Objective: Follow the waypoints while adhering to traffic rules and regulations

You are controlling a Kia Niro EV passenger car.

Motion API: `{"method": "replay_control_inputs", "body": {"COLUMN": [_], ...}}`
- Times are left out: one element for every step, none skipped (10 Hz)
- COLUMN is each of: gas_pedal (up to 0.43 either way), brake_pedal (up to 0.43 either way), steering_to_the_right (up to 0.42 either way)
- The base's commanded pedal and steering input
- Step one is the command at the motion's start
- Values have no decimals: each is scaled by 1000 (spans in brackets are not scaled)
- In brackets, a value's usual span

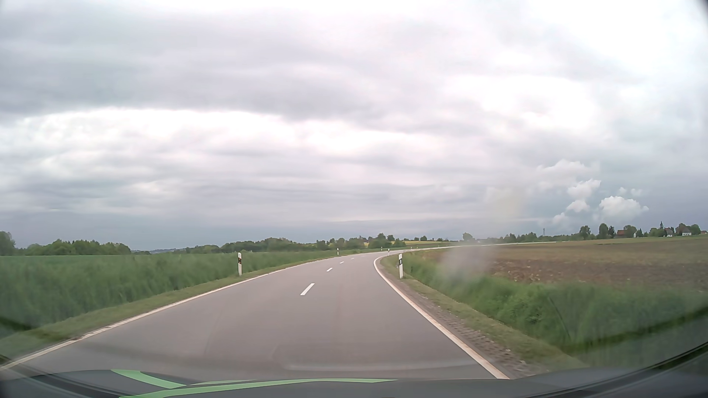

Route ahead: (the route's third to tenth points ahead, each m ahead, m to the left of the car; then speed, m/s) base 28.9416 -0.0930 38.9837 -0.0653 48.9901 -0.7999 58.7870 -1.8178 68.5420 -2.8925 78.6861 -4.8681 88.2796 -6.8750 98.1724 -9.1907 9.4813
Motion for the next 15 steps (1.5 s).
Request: {"method": "replay_control_inputs", "body": {"gas_pedal": [531, 531, 531, 531, 531, 531, 531, 531, 531, 531, 531, 531, 531, 531, 531], "brake_pedal": [0, 0, 0, 0, 0, 0, 0, 0, 0, 0, 0, 0, 0, 0, 0], "steering_to_the_right": [-22, -14, -6, -4, -4, -3, -3, -1, 1, 4, 5, 6, 7, 9, 10]}}
